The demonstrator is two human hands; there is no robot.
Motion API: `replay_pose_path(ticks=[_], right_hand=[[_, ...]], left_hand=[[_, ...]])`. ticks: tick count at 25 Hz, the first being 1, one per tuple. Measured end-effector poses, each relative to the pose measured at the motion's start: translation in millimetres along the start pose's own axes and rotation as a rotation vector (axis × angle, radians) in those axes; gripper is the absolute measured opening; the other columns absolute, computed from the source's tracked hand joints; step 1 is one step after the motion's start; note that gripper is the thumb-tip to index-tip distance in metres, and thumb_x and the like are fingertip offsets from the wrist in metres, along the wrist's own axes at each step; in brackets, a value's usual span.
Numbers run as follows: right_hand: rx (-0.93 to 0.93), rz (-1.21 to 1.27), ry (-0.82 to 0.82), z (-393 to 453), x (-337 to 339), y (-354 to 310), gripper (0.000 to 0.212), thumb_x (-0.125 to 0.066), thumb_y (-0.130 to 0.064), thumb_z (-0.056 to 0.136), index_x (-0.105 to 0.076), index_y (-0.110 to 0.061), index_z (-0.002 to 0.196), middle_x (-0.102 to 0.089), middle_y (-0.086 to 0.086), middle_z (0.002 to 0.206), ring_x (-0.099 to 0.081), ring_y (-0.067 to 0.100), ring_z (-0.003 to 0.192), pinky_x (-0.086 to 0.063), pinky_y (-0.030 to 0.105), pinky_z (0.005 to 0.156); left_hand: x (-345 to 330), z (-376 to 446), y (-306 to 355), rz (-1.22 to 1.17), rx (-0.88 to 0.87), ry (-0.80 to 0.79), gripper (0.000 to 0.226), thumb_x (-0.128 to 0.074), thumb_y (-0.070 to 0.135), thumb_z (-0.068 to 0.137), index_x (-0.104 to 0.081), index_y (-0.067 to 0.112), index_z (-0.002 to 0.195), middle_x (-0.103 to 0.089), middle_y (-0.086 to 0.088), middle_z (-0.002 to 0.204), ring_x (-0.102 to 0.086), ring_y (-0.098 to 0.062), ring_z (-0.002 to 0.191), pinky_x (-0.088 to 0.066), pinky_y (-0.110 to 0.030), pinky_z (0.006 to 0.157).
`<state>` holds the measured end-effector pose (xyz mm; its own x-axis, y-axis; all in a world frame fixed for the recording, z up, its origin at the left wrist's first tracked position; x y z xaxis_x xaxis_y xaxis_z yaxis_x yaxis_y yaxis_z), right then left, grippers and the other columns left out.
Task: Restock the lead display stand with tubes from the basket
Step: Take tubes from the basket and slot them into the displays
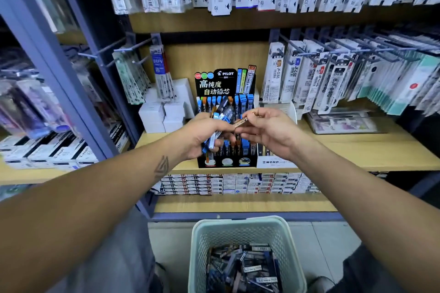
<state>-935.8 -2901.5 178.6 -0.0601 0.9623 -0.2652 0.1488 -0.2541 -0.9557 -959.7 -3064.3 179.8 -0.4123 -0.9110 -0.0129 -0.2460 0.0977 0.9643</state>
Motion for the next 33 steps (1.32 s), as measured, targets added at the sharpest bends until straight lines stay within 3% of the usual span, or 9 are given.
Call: replay_pose_path(ticks=[5, 9, 12, 16, 18, 21, 26, 29, 33], right_hand=[[0.059, -0.173, -0.004, 22.5, -3.4, -17.0, 0.016, -0.043, -0.011, 0.106, -0.059, -0.008, 0.106, -0.072, 0.018, 0.1, -0.073, 0.03, 0.092, -0.062, 0.039, 0.08], [0.06, -0.289, -0.076, 35.1, -1.6, -19.1, 0.035, -0.047, -0.008, 0.104, -0.05, -0.017, 0.137, -0.063, 0.012, 0.086, -0.066, 0.024, 0.067, -0.057, 0.033, 0.057], [0.085, -0.515, -0.094, 44.8, -3.0, -15.4, 0.029, -0.063, -0.008, 0.096, -0.054, -0.005, 0.123, -0.071, 0.014, 0.081, -0.06, 0.022, 0.058, -0.044, 0.027, 0.044], [0.077, -0.585, -0.133, 51.3, -1.1, -9.2, 0.024, -0.071, 0.001, 0.087, -0.064, 0.0, 0.111, -0.073, 0.013, 0.085, -0.067, 0.018, 0.069, -0.054, 0.03, 0.061], [0.067, -0.565, -0.135, 54.5, 0.8, -5.8, 0.027, -0.069, 0.006, 0.086, -0.065, 0.001, 0.112, -0.074, 0.015, 0.089, -0.07, 0.019, 0.074, -0.058, 0.032, 0.073], [0.087, -0.505, -0.087, 55.0, 1.3, -3.8, 0.026, -0.071, 0.008, 0.083, -0.067, 0.003, 0.108, -0.074, 0.021, 0.089, -0.073, 0.021, 0.075, -0.059, 0.025, 0.068], [0.115, -0.5, 0.018, 53.1, 8.9, -6.8, 0.02, -0.074, 0.003, 0.083, -0.072, 0.001, 0.103, -0.073, 0.016, 0.074, -0.07, 0.019, 0.06, -0.056, 0.021, 0.054], [0.127, -0.452, 0.022, 53.0, 8.5, -10.6, 0.019, -0.066, 0.006, 0.089, -0.07, 0.003, 0.107, -0.073, 0.019, 0.082, -0.071, 0.019, 0.068, -0.059, 0.021, 0.063], [0.095, -0.279, 0.127, 56.9, 16.0, -18.3, 0.014, -0.067, 0.009, 0.088, -0.067, 0.004, 0.101, -0.072, 0.015, 0.076, -0.071, 0.021, 0.068, -0.059, 0.022, 0.063]], left_hand=[[10.2, 27.5, 12.4, 0.039, 0.006, 0.093, 0.03, -0.066, 0.006, 0.09, -0.054, -0.008, 0.114, -0.069, -0.023, 0.076, -0.042, -0.013, 0.037, -0.031, -0.02, 0.036], [16.8, 44.1, 10.9, 0.024, -0.008, 0.112, 0.015, -0.067, 0.004, 0.089, -0.059, -0.001, 0.1, -0.064, -0.018, 0.067, -0.041, -0.013, 0.038, -0.03, -0.019, 0.037], [22.4, 53.0, 11.9, -0.027, -0.027, 0.13, 0.014, -0.068, 0.003, 0.088, -0.058, -0.002, 0.096, -0.059, -0.015, 0.062, -0.04, -0.014, 0.039, -0.028, -0.02, 0.037], [29.9, 58.6, 8.4, 0.023, 0.002, 0.151, 0.03, -0.07, 0.001, 0.085, -0.057, -0.009, 0.11, -0.063, -0.019, 0.064, -0.041, -0.015, 0.038, -0.029, -0.021, 0.039], [33.6, 58.9, 7.3, 0.031, 0.001, 0.201, 0.021, -0.07, 0.0, 0.085, -0.056, -0.006, 0.099, -0.064, -0.019, 0.064, -0.042, -0.015, 0.038, -0.029, -0.021, 0.04], [36.8, 58.4, 7.3, 0.022, -0.007, 0.248, 0.016, -0.069, -0.001, 0.085, -0.053, 0.002, 0.086, -0.063, -0.019, 0.064, -0.041, -0.016, 0.039, -0.029, -0.022, 0.04], [33.6, 59.4, 3.6, 0.032, 0.012, 0.227, 0.022, -0.069, 0.0, 0.085, -0.055, -0.005, 0.102, -0.066, -0.02, 0.067, -0.041, -0.016, 0.039, -0.03, -0.021, 0.039], [34.3, 62.6, 2.8, -0.018, 0.003, 0.223, 0.035, -0.07, -0.001, 0.084, -0.052, -0.009, 0.113, -0.069, -0.024, 0.073, -0.041, -0.015, 0.039, -0.031, -0.021, 0.04], [41.5, 62.8, 10.9, -0.094, -0.057, 0.255, 0.029, -0.068, -0.004, 0.083, -0.053, -0.005, 0.108, -0.068, -0.025, 0.072, -0.042, -0.015, 0.038, -0.031, -0.021, 0.038]])
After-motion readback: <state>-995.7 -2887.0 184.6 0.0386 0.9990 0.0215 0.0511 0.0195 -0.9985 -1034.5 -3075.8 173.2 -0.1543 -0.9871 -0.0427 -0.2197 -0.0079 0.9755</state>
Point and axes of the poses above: each hand's wrist, its own z-axis towards the middle knuckle, its own x-axis out of the back of the hand, y = z × x, the point moved 5 cm from there along z, towards the middle knuckle
